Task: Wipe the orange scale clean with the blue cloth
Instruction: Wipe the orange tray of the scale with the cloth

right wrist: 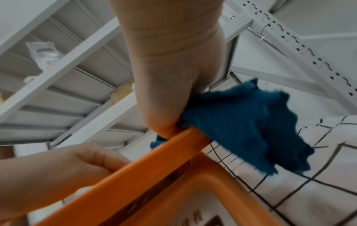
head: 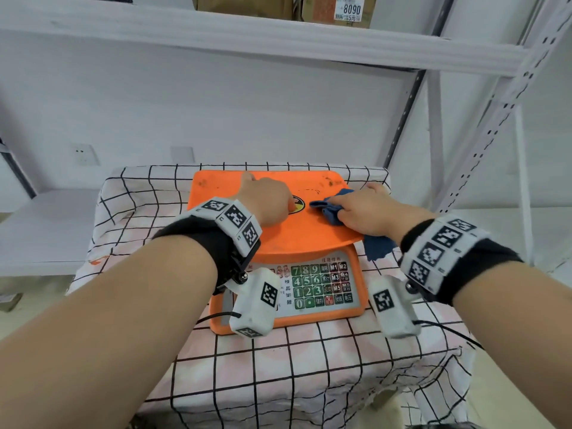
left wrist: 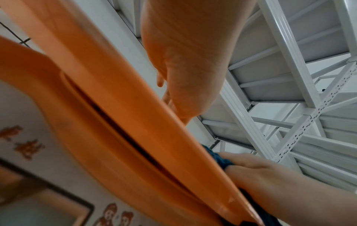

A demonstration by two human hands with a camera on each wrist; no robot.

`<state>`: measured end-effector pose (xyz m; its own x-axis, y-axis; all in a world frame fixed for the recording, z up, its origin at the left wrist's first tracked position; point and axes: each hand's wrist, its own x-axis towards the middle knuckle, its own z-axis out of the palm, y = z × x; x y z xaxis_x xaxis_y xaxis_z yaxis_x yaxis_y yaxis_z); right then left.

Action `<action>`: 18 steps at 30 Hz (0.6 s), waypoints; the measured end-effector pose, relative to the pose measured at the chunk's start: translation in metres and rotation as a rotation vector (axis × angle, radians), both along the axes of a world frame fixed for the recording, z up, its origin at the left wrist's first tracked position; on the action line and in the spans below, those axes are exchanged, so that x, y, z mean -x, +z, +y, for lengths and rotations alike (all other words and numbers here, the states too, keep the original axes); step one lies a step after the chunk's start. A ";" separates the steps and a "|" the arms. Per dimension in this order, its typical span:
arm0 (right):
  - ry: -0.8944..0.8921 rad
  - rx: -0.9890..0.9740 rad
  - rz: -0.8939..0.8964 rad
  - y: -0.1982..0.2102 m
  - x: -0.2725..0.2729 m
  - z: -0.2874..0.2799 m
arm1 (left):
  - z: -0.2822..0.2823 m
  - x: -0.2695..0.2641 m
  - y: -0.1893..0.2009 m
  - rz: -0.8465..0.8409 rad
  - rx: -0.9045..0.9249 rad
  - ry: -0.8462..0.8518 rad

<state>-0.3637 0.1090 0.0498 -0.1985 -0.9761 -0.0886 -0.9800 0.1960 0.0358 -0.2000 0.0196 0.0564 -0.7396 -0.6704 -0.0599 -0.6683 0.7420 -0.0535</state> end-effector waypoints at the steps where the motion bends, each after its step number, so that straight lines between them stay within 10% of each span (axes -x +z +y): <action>1: -0.022 -0.017 -0.009 0.001 -0.003 -0.004 | 0.001 0.000 0.000 -0.002 0.001 0.004; 18: -0.006 0.083 -0.145 -0.003 -0.003 -0.007 | -0.001 0.000 -0.003 0.023 -0.015 0.011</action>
<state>-0.3605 0.1015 0.0466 -0.1950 -0.9802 -0.0356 -0.9725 0.1980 -0.1225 -0.2005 0.0184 0.0534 -0.7335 -0.6776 -0.0530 -0.6773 0.7352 -0.0269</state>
